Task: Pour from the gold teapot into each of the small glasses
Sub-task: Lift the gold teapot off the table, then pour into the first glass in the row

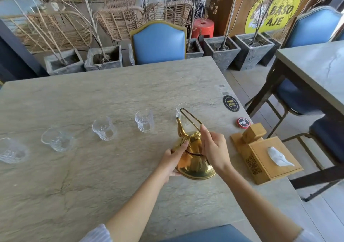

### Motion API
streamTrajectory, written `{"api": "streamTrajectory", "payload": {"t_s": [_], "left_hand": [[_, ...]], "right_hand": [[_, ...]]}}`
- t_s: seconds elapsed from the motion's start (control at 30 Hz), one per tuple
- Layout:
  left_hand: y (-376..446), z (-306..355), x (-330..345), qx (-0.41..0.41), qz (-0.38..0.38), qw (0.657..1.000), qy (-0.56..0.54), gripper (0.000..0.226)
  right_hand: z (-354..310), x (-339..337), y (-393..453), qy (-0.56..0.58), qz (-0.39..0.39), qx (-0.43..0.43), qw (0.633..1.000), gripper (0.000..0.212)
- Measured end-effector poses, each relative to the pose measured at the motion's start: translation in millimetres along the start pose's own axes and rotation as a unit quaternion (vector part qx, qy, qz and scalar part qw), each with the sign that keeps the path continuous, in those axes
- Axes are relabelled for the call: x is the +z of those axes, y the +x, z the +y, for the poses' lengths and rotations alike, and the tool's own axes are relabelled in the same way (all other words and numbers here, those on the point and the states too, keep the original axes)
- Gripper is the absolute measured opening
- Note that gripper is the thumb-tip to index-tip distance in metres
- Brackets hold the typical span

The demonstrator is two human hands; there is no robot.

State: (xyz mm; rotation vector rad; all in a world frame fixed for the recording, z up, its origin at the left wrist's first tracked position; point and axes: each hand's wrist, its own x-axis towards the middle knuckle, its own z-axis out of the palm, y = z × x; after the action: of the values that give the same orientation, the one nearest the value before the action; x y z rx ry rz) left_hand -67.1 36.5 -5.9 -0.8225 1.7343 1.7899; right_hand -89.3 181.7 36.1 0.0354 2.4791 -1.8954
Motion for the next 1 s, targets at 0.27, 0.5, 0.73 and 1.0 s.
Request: {"api": "streamTrajectory", "payload": {"t_s": [0.27, 0.5, 0.73, 1.0], "left_hand": [[2.1, 45.5, 12.4, 0.014, -0.023, 1.0, 0.007, 0.079], [7.4, 58.5, 24.6, 0.003, -0.035, 0.999, -0.019, 0.077], [9.0, 67.4, 32.4, -0.01, -0.051, 0.998, -0.024, 0.085], [7.4, 76.3, 37.7, -0.009, -0.076, 0.997, -0.023, 0.073]], "right_hand": [[-39.4, -6.4, 54.8, -0.054, -0.001, -0.03, 0.998, 0.044], [-60.8, -6.9, 87.3, -0.13, -0.013, -0.023, 0.991, 0.041], [-80.0, -5.7, 104.6, -0.185, -0.022, 0.009, 0.982, 0.045], [-98.1, -9.6, 113.6, -0.215, -0.03, 0.038, 0.975, 0.048]]}}
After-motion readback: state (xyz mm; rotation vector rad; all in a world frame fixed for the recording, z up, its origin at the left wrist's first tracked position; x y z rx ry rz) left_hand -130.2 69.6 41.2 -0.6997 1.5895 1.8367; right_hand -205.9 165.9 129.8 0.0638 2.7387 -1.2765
